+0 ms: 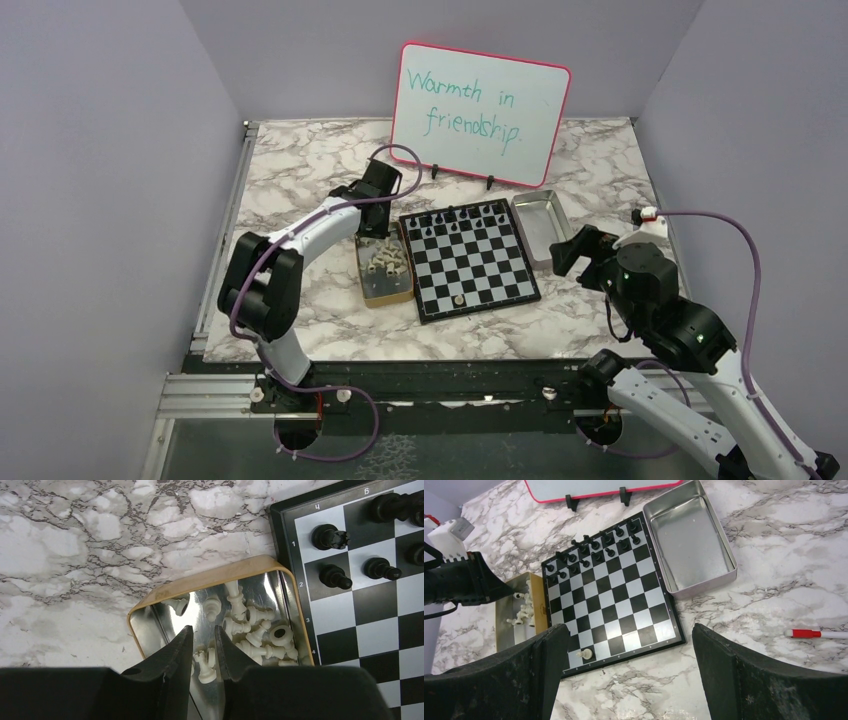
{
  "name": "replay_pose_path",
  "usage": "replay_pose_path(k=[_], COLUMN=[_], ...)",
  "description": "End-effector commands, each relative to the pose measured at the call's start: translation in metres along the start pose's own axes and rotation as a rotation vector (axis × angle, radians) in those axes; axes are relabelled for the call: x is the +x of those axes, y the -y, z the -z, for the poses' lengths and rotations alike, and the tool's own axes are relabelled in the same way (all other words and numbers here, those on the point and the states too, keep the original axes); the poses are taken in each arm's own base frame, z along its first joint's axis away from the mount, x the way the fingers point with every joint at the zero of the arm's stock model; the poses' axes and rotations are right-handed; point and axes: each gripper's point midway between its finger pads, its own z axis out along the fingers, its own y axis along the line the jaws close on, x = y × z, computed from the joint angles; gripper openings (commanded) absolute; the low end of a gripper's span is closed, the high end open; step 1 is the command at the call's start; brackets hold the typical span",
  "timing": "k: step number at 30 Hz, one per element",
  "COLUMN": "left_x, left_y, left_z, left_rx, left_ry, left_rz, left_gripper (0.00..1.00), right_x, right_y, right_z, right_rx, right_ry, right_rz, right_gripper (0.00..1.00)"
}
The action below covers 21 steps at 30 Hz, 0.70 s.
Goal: Set up the chess pieces on the board
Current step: Pick up the chess piece from the storage box.
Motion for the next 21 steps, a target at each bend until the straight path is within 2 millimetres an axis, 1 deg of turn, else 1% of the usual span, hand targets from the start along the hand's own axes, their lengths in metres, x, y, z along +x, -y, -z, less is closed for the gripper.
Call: replay_pose_path(k=[1, 9, 14, 21], left_x=[0.000, 0.004, 0.007, 0.013], left_y=[0.002, 0.002, 0.001, 0.003], left_z=[-0.013, -0.026, -0.030, -0.034], left_rx=[0.018, 0.018, 0.015, 0.025], left_ry=[-0.007, -0.035, -0.046, -0.066], left_rz=[-0.010, -0.025, -0.027, -0.031], left_gripper=[0.23, 0.23, 0.23, 0.23], right_x=[-0.010, -0.009, -0.006, -0.008], right_y=[-0.004, -0.006, -0.002, 0.001], right_z=[0.000, -0.003, -0.002, -0.001], right_rx=[-0.005, -0.003, -0.001, 0.014], right_ry=[0.029, 0.028, 0.029, 0.037], right_rz=[0.000, 0.006, 0.004, 0.005], right_gripper=[0.98, 0.98, 0.98, 0.98])
